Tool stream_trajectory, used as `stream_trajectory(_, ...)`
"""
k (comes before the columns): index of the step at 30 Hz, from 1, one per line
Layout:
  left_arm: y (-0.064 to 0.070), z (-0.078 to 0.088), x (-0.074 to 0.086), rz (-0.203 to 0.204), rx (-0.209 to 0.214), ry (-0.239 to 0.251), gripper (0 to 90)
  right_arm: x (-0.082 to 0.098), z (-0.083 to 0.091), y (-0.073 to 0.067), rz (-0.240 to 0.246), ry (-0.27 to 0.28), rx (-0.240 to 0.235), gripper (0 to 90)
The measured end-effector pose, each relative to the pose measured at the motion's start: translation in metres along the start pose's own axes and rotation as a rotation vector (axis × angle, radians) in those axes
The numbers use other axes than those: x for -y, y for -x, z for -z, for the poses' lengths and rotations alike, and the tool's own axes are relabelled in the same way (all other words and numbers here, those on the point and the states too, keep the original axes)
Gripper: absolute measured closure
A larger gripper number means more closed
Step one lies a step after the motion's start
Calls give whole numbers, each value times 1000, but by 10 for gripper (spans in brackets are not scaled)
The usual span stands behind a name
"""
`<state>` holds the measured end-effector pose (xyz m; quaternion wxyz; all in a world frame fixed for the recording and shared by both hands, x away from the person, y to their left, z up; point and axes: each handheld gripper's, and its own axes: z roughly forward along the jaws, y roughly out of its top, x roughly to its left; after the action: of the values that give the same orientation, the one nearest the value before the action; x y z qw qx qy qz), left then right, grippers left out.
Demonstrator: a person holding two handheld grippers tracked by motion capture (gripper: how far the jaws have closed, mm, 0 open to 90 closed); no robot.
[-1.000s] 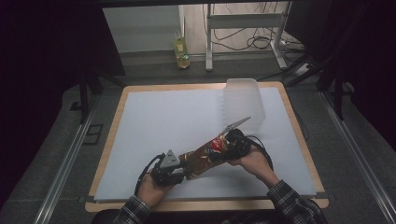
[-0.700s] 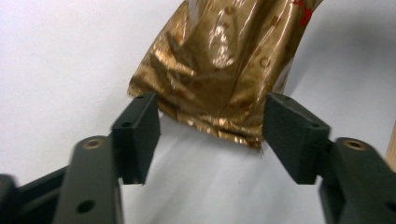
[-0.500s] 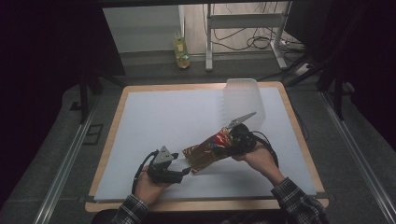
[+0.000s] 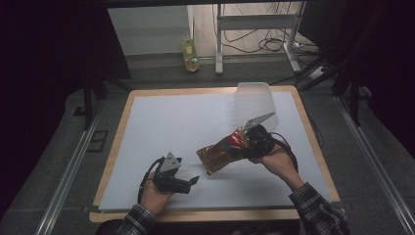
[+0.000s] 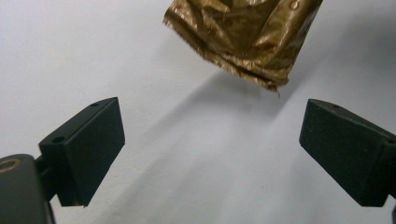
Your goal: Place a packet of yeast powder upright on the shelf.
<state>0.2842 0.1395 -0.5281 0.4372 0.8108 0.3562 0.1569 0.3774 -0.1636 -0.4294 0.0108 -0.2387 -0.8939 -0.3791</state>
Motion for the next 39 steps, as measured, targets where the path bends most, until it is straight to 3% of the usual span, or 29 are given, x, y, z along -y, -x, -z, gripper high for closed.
stream_trajectory(12,1,0,1,-53,-40,-2,45,-10,21,5,85,5,73,697)
stream_trajectory(22,1,-1,1,-64,-41,3,40,-21,46,13,152,13,134,698)
stream_trajectory(39,1,-1,1,-81,-40,-9,40,-38,81,31,198,13,226,698)
